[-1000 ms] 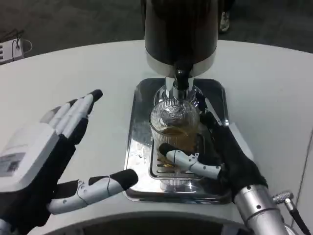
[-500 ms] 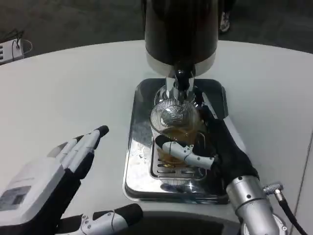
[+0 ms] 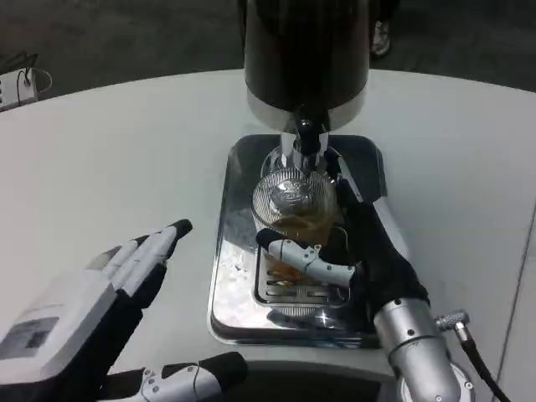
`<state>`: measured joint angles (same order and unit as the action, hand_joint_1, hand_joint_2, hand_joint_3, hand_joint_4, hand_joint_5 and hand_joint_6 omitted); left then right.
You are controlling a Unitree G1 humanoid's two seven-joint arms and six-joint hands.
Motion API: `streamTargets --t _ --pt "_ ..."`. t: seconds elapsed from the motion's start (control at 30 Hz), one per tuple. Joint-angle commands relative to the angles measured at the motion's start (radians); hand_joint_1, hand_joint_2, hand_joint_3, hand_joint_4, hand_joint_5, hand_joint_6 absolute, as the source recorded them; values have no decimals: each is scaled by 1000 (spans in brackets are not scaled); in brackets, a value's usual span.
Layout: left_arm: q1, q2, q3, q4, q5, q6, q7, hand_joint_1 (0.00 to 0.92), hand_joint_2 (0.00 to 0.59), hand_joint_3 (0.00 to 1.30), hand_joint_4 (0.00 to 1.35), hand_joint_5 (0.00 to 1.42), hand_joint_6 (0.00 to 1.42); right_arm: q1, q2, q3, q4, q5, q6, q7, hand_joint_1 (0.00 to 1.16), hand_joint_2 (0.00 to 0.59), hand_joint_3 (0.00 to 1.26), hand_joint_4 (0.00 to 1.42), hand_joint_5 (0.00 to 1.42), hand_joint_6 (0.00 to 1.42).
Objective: Grasp the cup under the faucet to collect the drink, then remove the cup.
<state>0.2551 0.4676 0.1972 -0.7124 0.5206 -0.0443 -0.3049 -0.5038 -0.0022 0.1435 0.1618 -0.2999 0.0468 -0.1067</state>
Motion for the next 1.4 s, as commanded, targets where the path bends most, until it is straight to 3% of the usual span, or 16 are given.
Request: streamTargets --t 0.03,0.4,0.73,1.03,1.2,1.4 --pt "1 15 3 17 -2 13 -21 0 66 0 0 0 0 -20 20 16 35 -11 -26 -31 811 201 0 1 91 103" --pt "-7 20 -4 40 5 21 -35 0 66 0 0 0 0 -44 48 40 94 -40 -36 -114 838 195 11 81 173 163" --pt "-14 26 -3 61 2 26 -41 0 65 0 0 0 0 -69 78 52 157 -46 -55 -159 852 207 160 245 308 258" --pt "-28 46 -8 88 -5 31 -52 0 64 0 0 0 0 -87 115 63 206 -76 -64 -242 894 214 303 400 473 399" --pt "-31 55 -2 101 -14 27 -53 0 64 0 0 0 0 -89 135 76 220 -87 -68 -294 926 221 446 568 628 537" --pt "-31 65 6 111 -27 23 -53 0 68 0 0 0 0 -79 150 79 218 -85 -83 -349 933 229 634 798 884 896"
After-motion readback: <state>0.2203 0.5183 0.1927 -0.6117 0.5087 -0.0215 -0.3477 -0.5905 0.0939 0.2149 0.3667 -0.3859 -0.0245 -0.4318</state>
